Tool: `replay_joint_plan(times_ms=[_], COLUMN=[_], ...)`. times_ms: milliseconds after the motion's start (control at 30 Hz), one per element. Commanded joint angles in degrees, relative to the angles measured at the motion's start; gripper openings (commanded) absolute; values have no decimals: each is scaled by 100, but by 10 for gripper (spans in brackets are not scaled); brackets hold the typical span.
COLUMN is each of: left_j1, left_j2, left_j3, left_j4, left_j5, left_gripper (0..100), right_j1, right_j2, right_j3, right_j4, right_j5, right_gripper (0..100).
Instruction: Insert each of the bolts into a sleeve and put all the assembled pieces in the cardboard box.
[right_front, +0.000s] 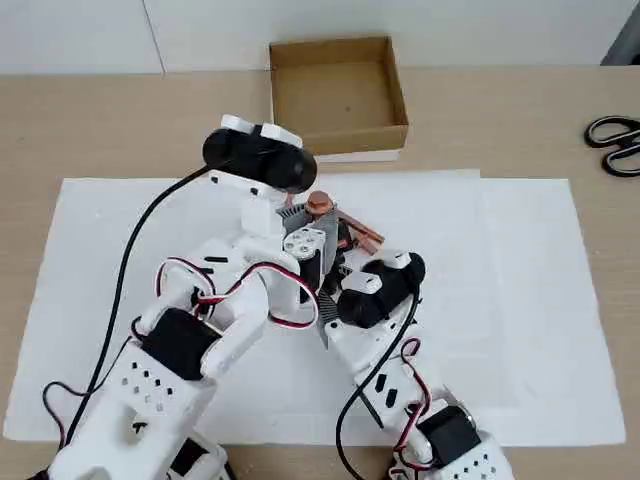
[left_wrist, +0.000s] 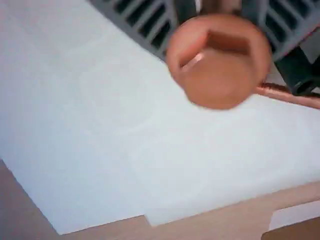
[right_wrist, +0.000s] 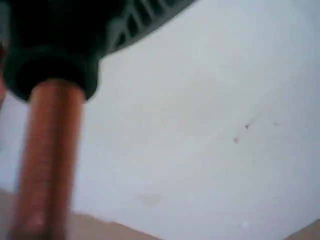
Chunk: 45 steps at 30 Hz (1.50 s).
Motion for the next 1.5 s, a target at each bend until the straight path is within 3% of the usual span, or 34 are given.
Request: replay_joint_plan(times_ms=[0, 1333, 1467], left_j1=[35, 220, 299], left_j2=[-193, -176, 35], left_j3=[-84, 207, 198], left_j4=[18, 264, 264], left_j5=[35, 9, -246], left_gripper=[6, 6, 6], right_j1=[-13, -4, -13], right_j2=[-57, -57, -57], right_j3=[-53, -70, -70], right_j4=[-145, -154, -154], right_j5=[-35, -35, -35], right_gripper=[4, 4, 4])
